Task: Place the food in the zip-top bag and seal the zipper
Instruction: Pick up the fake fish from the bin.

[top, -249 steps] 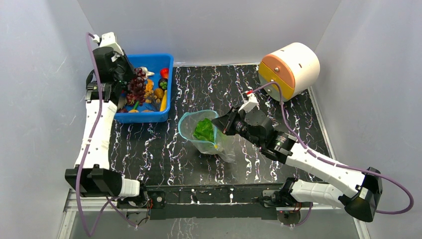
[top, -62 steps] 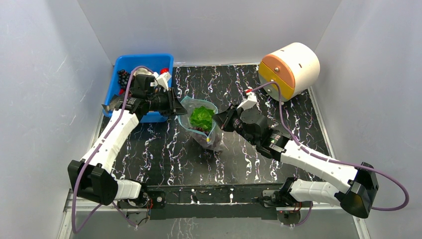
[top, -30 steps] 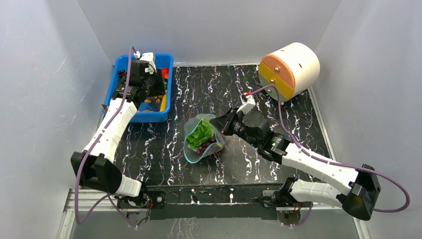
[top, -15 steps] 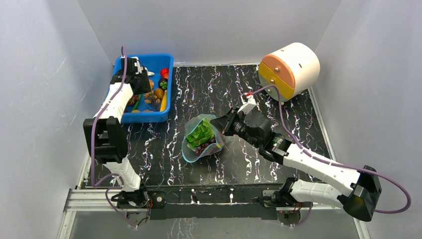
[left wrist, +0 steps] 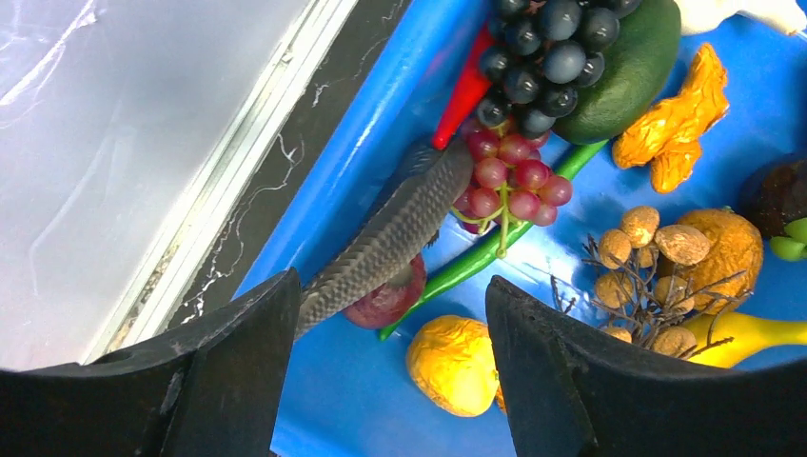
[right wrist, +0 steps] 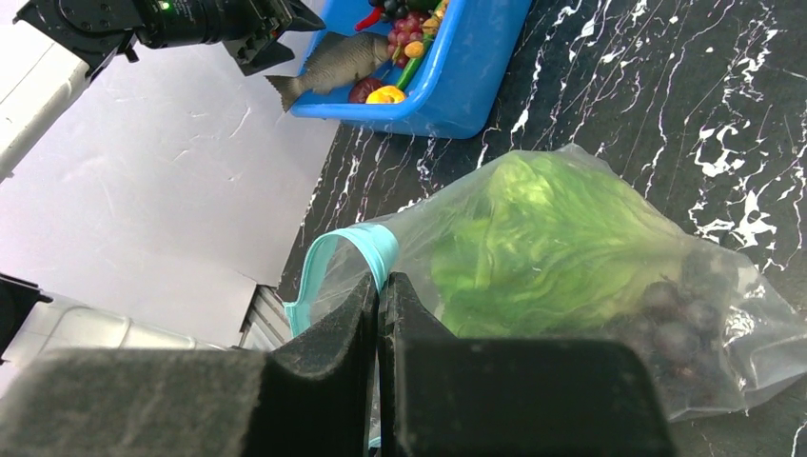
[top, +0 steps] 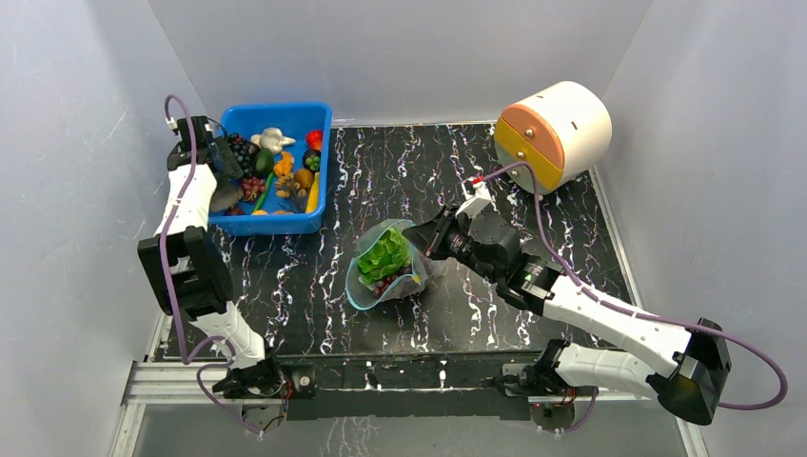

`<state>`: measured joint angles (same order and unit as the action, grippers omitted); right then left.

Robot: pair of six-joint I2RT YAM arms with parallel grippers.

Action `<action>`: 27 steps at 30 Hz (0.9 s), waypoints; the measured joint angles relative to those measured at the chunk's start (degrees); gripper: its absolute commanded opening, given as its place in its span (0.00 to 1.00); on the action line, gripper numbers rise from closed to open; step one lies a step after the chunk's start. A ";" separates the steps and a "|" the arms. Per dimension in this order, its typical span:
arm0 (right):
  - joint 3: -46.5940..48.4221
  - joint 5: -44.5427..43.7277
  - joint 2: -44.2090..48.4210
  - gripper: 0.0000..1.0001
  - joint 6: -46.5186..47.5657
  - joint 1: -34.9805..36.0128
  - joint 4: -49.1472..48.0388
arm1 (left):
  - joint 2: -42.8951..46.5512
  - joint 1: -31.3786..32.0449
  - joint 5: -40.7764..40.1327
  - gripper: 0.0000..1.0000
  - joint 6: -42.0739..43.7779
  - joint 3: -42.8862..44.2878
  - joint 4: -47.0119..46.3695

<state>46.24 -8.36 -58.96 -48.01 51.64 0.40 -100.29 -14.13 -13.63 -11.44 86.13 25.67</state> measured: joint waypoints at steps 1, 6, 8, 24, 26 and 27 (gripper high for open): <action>0.00 -0.02 0.13 0.00 0.20 0.00 0.00 | 0.28 -0.26 -0.61 0.69 -0.17 -0.35 -0.33; 0.00 -0.04 0.61 0.00 1.79 0.00 -0.04 | 2.93 -0.52 -1.09 0.67 -0.04 -2.34 -1.55; 0.00 -0.02 0.63 0.00 2.49 0.00 -0.09 | 2.99 -0.50 -1.64 0.68 0.74 -1.68 -1.31; 0.00 3.67 -0.76 0.00 4.24 0.00 -1.42 | -0.07 -0.94 -6.62 0.64 6.01 1.49 6.86; 0.00 3.69 -0.76 0.00 4.37 0.00 -1.49 | -0.07 -1.14 -5.29 0.53 5.64 1.49 7.63; 0.00 3.67 -0.76 0.00 4.44 0.00 -1.51 | -0.07 -1.18 -4.35 0.49 5.38 1.49 7.96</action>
<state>46.24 -4.69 -59.72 -43.57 51.64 -1.10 -100.36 -15.31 -17.98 -6.07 87.61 33.63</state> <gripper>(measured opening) 0.009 0.606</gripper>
